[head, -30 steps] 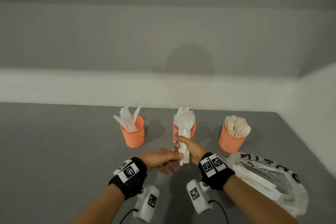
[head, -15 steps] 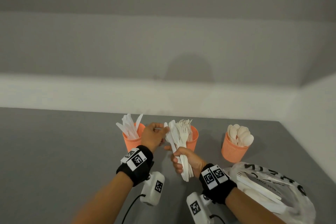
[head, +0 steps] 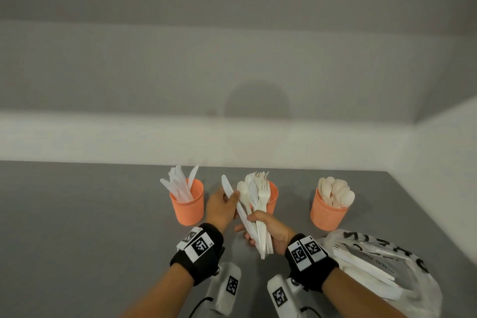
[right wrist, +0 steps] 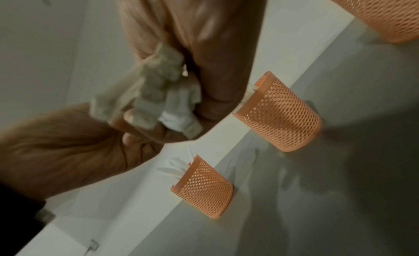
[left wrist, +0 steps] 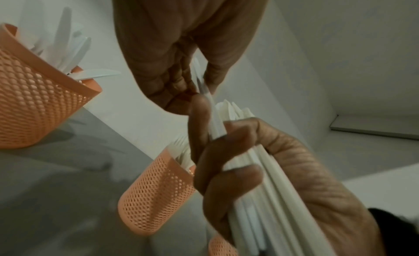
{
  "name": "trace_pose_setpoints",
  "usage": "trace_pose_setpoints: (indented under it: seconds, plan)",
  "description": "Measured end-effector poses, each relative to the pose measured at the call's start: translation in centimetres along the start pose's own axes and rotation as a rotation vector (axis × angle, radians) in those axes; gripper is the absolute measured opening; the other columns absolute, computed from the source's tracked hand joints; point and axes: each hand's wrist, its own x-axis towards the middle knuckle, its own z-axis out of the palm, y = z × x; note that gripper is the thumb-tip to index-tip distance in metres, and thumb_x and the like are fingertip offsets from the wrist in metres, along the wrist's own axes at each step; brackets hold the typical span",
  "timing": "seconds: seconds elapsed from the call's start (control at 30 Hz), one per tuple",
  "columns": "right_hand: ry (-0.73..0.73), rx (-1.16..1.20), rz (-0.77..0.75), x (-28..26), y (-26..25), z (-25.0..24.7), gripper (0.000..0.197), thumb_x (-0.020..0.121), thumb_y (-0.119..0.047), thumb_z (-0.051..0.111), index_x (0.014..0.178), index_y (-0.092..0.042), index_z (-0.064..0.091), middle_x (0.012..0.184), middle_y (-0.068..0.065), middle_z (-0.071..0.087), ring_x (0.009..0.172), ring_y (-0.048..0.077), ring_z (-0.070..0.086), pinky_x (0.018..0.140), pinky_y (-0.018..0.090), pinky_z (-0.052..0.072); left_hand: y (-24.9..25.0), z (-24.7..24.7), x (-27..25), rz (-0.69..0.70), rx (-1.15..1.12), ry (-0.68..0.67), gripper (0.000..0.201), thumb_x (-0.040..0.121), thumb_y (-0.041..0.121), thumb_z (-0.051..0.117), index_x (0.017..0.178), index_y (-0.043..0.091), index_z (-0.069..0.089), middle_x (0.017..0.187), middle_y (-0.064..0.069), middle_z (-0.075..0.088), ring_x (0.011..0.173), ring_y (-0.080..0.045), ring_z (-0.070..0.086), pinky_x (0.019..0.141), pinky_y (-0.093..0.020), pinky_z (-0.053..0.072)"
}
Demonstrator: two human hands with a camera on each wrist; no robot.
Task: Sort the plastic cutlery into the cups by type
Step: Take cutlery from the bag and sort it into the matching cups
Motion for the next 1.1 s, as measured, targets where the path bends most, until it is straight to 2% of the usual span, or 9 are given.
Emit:
trace_pose_setpoints:
  seconds: [0.1, 0.17, 0.27, 0.4, 0.57, 0.7, 0.83, 1.0, 1.1]
  plan:
    - [0.006, -0.029, 0.013, 0.0, 0.2, -0.3, 0.028, 0.078, -0.020, 0.053, 0.102, -0.007, 0.058, 0.078, 0.009, 0.073, 0.061, 0.016, 0.067, 0.057, 0.026, 0.055, 0.0, -0.2, 0.4, 0.007, 0.004, 0.073, 0.023, 0.097, 0.019, 0.042, 0.085, 0.005, 0.056, 0.064, -0.007, 0.057, 0.058, -0.020, 0.056, 0.060, -0.033, 0.050]
    - [0.021, -0.022, 0.004, -0.1, 0.2, -0.4, 0.013, 0.086, -0.014, 0.051, 0.097, -0.009, 0.056, 0.075, 0.010, 0.072, 0.063, 0.020, 0.069, 0.061, 0.030, 0.057, 0.7, -0.6, 0.7, -0.021, -0.135, 0.148, 0.028, 0.100, 0.021, 0.035, 0.084, 0.007, 0.052, 0.062, -0.008, 0.056, 0.056, -0.021, 0.056, 0.059, -0.033, 0.048]
    - [0.082, -0.092, -0.011, -0.5, 0.2, -0.5, 0.011, 0.092, -0.008, 0.045, 0.093, -0.013, 0.056, 0.055, 0.001, 0.063, 0.042, 0.010, 0.055, 0.045, 0.021, 0.048, 2.3, -1.3, 0.9, -0.031, -0.328, 0.172, 0.028, 0.101, 0.024, 0.031, 0.079, 0.015, 0.047, 0.053, -0.003, 0.047, 0.038, -0.012, 0.049, 0.048, -0.026, 0.045]
    - [0.096, -0.105, -0.017, -0.6, 0.1, -0.4, 0.010, 0.092, -0.012, 0.048, 0.097, -0.015, 0.056, 0.044, -0.005, 0.045, 0.032, 0.005, 0.036, 0.036, 0.015, 0.033, 3.1, -1.3, 1.4, 0.055, -0.137, 0.117, 0.013, 0.095, 0.026, 0.048, 0.090, 0.016, 0.055, 0.064, 0.003, 0.043, 0.055, -0.012, 0.040, 0.058, -0.024, 0.037]
    - [0.081, -0.121, -0.008, -0.6, -0.2, -0.2, 0.013, 0.094, -0.018, 0.047, 0.103, -0.018, 0.057, 0.043, -0.007, 0.041, 0.033, 0.005, 0.035, 0.037, 0.014, 0.032, 2.4, -0.1, 1.4, 0.023, 0.031, 0.069, 0.009, 0.085, 0.017, 0.063, 0.084, 0.008, 0.061, 0.072, 0.000, 0.061, 0.067, -0.014, 0.056, 0.052, -0.010, 0.043]
    - [0.064, -0.177, -0.012, -0.6, -0.2, -0.1, 0.013, 0.095, -0.019, 0.047, 0.105, -0.017, 0.054, 0.044, -0.008, 0.044, 0.034, 0.006, 0.039, 0.038, 0.015, 0.035, 2.1, 0.6, 1.6, -0.018, 0.158, 0.096, 0.013, 0.082, 0.022, 0.066, 0.082, 0.009, 0.063, 0.068, 0.002, 0.062, 0.067, -0.017, 0.060, 0.060, -0.022, 0.044]
    - [0.047, -0.129, -0.025, -0.6, -0.3, -0.4, 0.013, 0.095, -0.025, 0.049, 0.103, -0.017, 0.055, 0.050, -0.005, 0.048, 0.039, 0.008, 0.044, 0.040, 0.018, 0.038, 1.8, 0.9, 1.6, 0.086, 0.295, 0.070, 0.007, 0.082, 0.014, 0.061, 0.085, 0.009, 0.057, 0.065, 0.004, 0.054, 0.069, -0.019, 0.055, 0.055, -0.022, 0.038]
    - [0.073, 0.037, -0.002, -0.5, -0.3, -0.9, 0.016, 0.094, -0.027, 0.047, 0.093, -0.011, 0.051, 0.056, -0.002, 0.054, 0.044, 0.008, 0.049, 0.044, 0.018, 0.043, 2.0, 0.8, 1.8, 0.076, 0.084, 0.124, 0.005, 0.088, 0.007, 0.053, 0.092, 0.010, 0.051, 0.071, 0.004, 0.052, 0.066, -0.012, 0.052, 0.055, -0.016, 0.036]
    - [0.117, 0.013, -0.033, -0.2, -0.1, -0.7, 0.015, 0.093, -0.022, 0.050, 0.090, -0.008, 0.053, 0.059, 0.001, 0.057, 0.046, 0.011, 0.051, 0.044, 0.020, 0.044, 1.7, 1.0, 1.7, 0.011, -0.067, 0.122, 0.012, 0.090, 0.011, 0.049, 0.099, 0.004, 0.052, 0.076, -0.009, 0.057, 0.065, -0.020, 0.054, 0.060, -0.031, 0.048]
